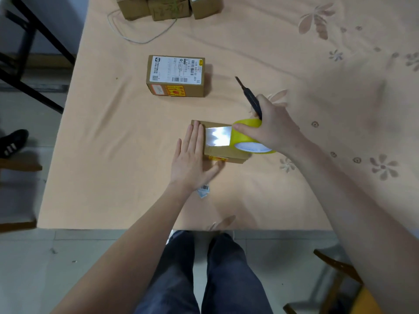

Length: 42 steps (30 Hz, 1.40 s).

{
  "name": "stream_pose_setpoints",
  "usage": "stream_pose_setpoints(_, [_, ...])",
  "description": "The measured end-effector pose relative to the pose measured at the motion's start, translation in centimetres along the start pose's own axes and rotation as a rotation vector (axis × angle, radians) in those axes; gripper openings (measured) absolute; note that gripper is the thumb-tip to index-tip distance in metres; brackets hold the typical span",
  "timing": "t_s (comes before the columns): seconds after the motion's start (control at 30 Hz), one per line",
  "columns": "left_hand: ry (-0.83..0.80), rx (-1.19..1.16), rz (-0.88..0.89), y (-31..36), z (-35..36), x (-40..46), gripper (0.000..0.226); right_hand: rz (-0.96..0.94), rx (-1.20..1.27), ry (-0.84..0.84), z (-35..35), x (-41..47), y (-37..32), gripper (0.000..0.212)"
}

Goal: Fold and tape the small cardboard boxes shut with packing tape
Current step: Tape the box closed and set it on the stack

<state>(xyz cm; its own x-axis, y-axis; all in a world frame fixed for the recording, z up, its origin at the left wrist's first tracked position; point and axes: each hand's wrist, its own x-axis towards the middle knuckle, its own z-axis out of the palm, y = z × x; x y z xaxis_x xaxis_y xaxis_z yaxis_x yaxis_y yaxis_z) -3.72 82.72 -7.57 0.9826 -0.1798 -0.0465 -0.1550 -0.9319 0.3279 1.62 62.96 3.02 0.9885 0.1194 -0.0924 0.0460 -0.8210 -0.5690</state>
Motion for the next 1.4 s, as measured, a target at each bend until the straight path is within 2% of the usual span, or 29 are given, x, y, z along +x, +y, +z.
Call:
stream_pose_setpoints(0.23, [0.003,0.062,0.047,-0.2,0.2,0.1,0.102,0.120,-0.233,-0.129,-0.4,-0.9,1.6,0.052])
stream_pose_setpoints(0.33, [0.007,0.069,0.059,-0.3,0.2,0.1,0.101,0.126,-0.266,-0.133,0.0,-1.4,2.1,0.065])
stream_pose_setpoints(0.63, [-0.005,0.088,0.078,-0.5,0.1,0.1,0.101,0.207,-0.314,-0.184,1.6,-1.5,2.9,0.076])
stream_pose_setpoints(0.8, [-0.034,0.120,0.094,-0.7,0.0,0.2,0.099,0.257,-0.372,-0.197,2.5,-1.5,3.1,0.064])
stream_pose_setpoints(1.0, [-0.086,0.164,0.153,-0.6,-0.6,0.2,0.086,0.280,-0.314,-0.221,2.7,-0.9,3.8,0.068])
stream_pose_setpoints(1.2, [-0.075,0.222,0.175,1.7,-1.1,0.2,0.104,0.253,-0.259,-0.224,2.7,-0.5,3.9,0.066])
stream_pose_setpoints(1.27, [-0.095,0.184,0.221,3.5,-0.5,-0.1,0.102,0.246,-0.243,-0.213,2.8,-0.7,4.0,0.063])
stream_pose_setpoints(1.4, [-0.157,0.133,0.206,4.5,0.1,-0.3,0.099,0.236,-0.225,-0.182,3.3,-0.9,4.1,0.055])
